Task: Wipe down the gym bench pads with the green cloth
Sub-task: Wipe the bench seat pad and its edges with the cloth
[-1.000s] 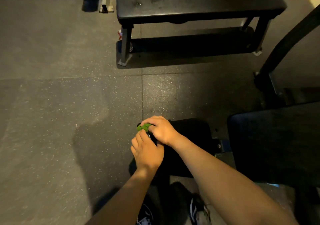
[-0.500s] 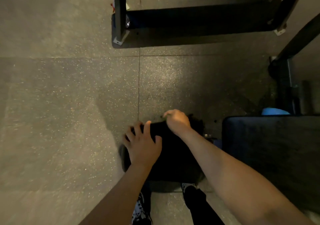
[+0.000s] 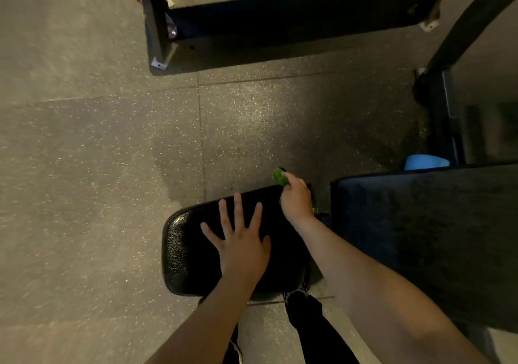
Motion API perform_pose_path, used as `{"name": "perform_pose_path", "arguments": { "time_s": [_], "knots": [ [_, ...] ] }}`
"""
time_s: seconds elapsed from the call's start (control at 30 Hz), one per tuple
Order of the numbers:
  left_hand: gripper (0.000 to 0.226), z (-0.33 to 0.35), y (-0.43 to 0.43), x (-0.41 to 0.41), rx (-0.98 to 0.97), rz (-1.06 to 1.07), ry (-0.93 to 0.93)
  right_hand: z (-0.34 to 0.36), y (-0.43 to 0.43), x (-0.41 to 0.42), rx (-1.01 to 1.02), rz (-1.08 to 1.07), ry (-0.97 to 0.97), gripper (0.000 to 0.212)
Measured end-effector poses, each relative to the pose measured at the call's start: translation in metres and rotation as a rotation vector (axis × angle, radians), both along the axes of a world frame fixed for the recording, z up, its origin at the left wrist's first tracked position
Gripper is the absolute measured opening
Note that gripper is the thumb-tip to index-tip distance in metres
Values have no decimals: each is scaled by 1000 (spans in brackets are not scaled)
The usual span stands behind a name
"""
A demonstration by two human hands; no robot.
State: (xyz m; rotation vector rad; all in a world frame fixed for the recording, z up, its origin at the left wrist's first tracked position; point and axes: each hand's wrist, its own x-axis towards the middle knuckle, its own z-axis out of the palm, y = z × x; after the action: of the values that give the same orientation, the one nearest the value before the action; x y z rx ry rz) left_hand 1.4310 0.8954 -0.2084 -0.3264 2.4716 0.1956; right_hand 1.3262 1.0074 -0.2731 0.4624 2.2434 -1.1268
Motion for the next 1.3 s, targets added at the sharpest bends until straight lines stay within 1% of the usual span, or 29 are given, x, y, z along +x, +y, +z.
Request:
{"name": "perform_pose_path", "arguments": {
  "time_s": [0.07,0.17,0.27,0.33,0.43,0.57,0.63,0.7,0.73,0.77,0.8,0.83,0.87,0.93,1.0,1.03,1.1,1.13,1.2,1.23,1.3],
  "knots": [
    [82,-3,7,5,-17,-23,-41,5,1,7,-32,-93,-13,44],
    [86,-4,1,9,-22,-63,-40,2,10,19,-22,-233,-92,44],
    [85,-5,-3,10,-24,-93,-27,1,23,61,13,-319,-210,39],
    [83,-9,-2,12,-18,-100,-7,4,28,93,24,-337,-255,38],
    [76,-15,-2,22,0,-136,71,5,35,120,64,-325,-258,35],
    [70,-22,-12,41,43,-190,189,10,45,141,86,-314,-289,26],
    [67,-21,-18,56,88,-216,249,21,49,151,158,-206,-356,27],
    [60,-17,-24,74,191,-214,356,37,47,160,301,-79,-363,32],
    [55,-16,-26,84,261,-192,419,47,40,165,329,-54,-353,33],
    [50,-13,-29,96,341,-149,469,57,28,173,301,-57,-330,32],
    [46,-8,-30,108,433,-80,483,69,14,182,232,-84,-281,29],
    [44,0,-29,119,541,17,456,80,-3,191,124,-137,-222,28],
    [43,11,-30,130,655,141,407,91,-20,199,-3,-190,-185,28],
    [44,32,-32,143,843,438,355,111,-48,207,-222,-204,-215,29],
    [46,50,-41,150,943,748,313,126,-65,210,-332,-100,-274,31],
    [48,56,-48,154,967,867,288,132,-71,212,-381,-41,-304,33],
    [51,58,-62,164,962,990,277,142,-77,216,-485,64,-365,37],
    [47,53,-66,166,963,1006,286,145,-78,217,-498,130,-362,40],
    [33,42,-73,177,963,1078,354,143,-81,216,-390,358,-259,45],
    [27,38,-74,180,918,1103,417,138,-80,215,-278,460,-134,46],
    [22,28,-72,185,752,1220,581,124,-73,208,-45,606,135,50]
  ]
}}
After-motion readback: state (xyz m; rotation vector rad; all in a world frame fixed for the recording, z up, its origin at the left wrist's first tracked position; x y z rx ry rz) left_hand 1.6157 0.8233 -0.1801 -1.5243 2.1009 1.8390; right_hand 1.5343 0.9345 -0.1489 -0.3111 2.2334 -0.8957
